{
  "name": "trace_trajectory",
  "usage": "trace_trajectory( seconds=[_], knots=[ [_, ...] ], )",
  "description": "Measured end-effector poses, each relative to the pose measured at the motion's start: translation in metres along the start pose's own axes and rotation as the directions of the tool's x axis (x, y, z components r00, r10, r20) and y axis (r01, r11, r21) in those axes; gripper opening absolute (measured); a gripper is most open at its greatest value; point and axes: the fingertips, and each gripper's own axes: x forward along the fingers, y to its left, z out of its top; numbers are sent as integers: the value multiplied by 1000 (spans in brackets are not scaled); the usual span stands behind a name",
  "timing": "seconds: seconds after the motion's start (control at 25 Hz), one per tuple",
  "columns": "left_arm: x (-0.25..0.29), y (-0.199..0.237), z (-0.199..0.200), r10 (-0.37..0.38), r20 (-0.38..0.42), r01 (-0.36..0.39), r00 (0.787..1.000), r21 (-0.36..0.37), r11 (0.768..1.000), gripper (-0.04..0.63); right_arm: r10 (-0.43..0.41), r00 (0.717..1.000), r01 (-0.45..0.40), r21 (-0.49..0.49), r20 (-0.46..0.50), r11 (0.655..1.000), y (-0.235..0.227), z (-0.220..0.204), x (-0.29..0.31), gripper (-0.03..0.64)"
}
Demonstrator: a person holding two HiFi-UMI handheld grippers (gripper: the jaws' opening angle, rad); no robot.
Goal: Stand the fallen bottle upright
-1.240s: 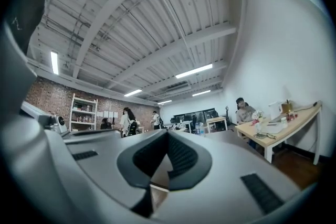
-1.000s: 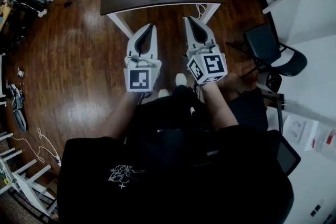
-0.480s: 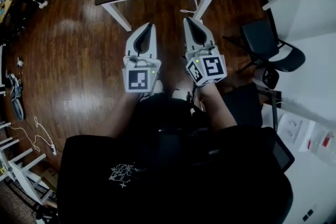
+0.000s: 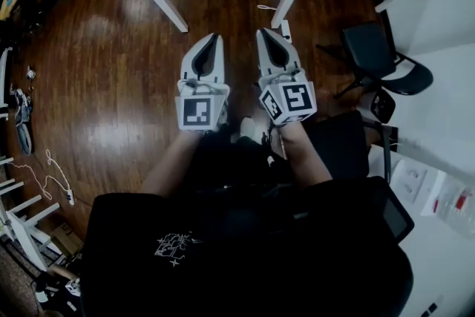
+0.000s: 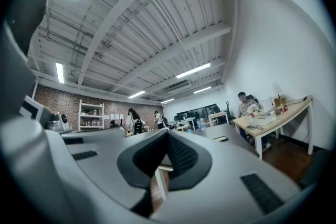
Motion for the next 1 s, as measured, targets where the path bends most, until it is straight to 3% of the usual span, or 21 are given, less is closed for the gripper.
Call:
trace_trajectory(
  seconds=[0.44,0.56,1.0],
  knots=[
    [-26,-5,18,-91,31,91,995,17,996,-5,-44,999,44,-29,22,999,31,10,-16,14],
    [-30,-2,21,-88,48,89,995,-12,996,-5,-48,999,49,-31,15,998,38,9,-17,12],
    [-36,0,24,-91,54,91,994,5,996,-6,-39,999,40,-42,14,998,49,12,-17,12]
  ],
)
